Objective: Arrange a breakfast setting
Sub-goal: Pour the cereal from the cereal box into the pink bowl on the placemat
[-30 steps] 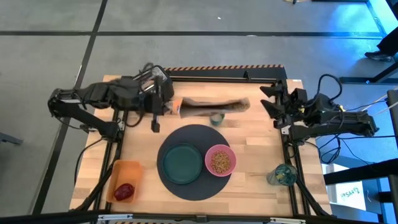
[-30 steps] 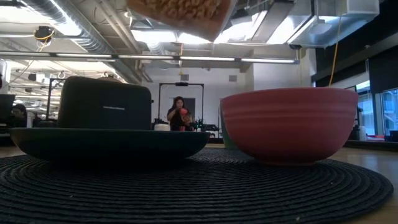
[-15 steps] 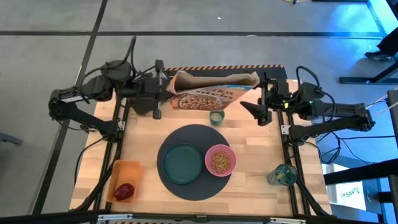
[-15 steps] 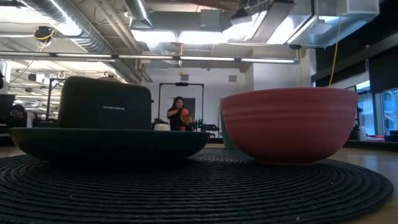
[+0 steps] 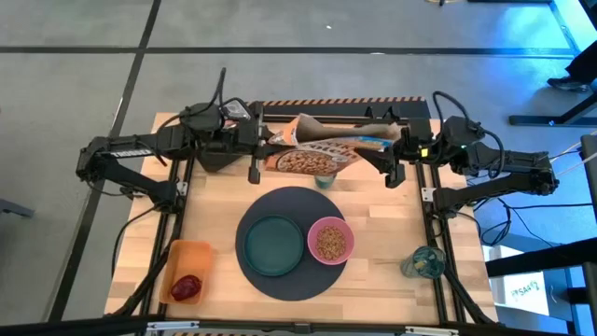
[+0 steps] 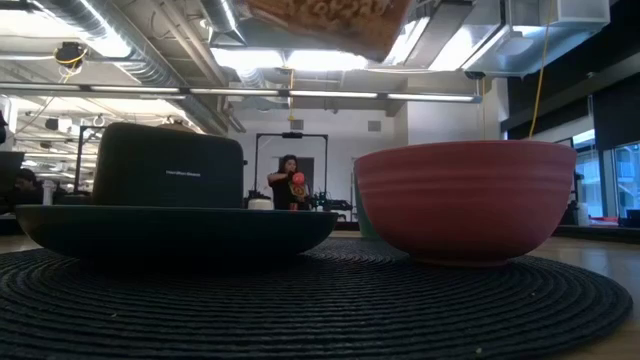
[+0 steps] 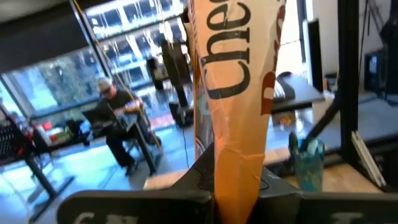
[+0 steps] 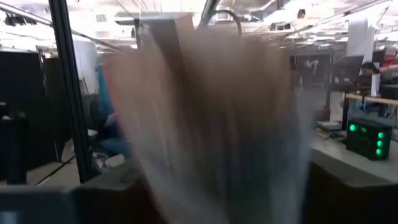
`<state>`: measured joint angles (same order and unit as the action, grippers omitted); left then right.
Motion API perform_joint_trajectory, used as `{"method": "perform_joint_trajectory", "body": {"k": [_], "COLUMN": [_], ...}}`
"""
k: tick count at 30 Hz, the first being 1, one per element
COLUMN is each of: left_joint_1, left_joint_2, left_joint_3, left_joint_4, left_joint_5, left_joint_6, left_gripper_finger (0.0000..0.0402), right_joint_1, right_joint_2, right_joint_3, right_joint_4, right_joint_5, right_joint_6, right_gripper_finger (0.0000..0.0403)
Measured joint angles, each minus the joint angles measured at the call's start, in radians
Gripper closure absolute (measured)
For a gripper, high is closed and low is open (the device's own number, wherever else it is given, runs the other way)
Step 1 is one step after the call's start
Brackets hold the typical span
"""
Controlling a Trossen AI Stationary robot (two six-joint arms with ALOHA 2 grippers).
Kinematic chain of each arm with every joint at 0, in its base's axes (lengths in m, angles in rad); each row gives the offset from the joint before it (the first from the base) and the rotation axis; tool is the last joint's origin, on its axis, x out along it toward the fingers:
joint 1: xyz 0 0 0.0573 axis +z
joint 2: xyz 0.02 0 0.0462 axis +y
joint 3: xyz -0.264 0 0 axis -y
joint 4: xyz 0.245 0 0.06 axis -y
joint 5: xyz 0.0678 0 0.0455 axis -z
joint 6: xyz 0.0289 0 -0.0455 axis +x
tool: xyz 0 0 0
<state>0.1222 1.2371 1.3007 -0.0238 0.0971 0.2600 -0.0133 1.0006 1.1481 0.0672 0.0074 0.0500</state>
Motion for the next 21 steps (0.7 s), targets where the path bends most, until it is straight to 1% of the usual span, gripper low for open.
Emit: {"method": "perform_joint_trajectory", "body": {"k": [4,7,10,11,13,16,21], "left_joint_1": [0.012,0.012,0.01,0.01,0.019,0.03,0.049], "left_joint_2": [-0.002,0.001,0.001,0.001,0.001,0.002,0.002], "left_joint_3": [-0.019,-0.019,-0.019,-0.019,-0.019,-0.019,-0.019], "left_joint_4": [0.03,0.025,0.024,0.017,0.001,-0.02,-0.044], "left_joint_5": [0.006,-0.002,-0.063,-0.083,-0.096,-0.106,-0.124], "left_joint_6": [-0.021,-0.023,-0.084,-0.108,-0.136,-0.167,-0.249], "left_gripper_finger": [0.0395,0.0395,0.0395,0.0394,0.0388,0.0366,0.0305], "right_joint_1": [0.0,0.0,0.0,0.0,-0.001,-0.001,-0.001], "right_joint_2": [-0.002,-0.001,-0.001,-0.001,-0.001,-0.001,-0.001], "right_joint_3": [0.0,0.0,0.0,0.0,0.0,-0.001,-0.001], "right_joint_4": [-0.011,-0.015,-0.019,-0.022,-0.028,-0.043,-0.062], "right_joint_5": [0.001,0.0,0.003,0.004,0.009,0.014,0.026], "right_joint_6": [0.02,0.029,0.02,0.016,0.005,-0.003,-0.005], "right_gripper_finger": [0.0224,0.029,0.037,0.0386,0.039,0.0398,0.0401]}}
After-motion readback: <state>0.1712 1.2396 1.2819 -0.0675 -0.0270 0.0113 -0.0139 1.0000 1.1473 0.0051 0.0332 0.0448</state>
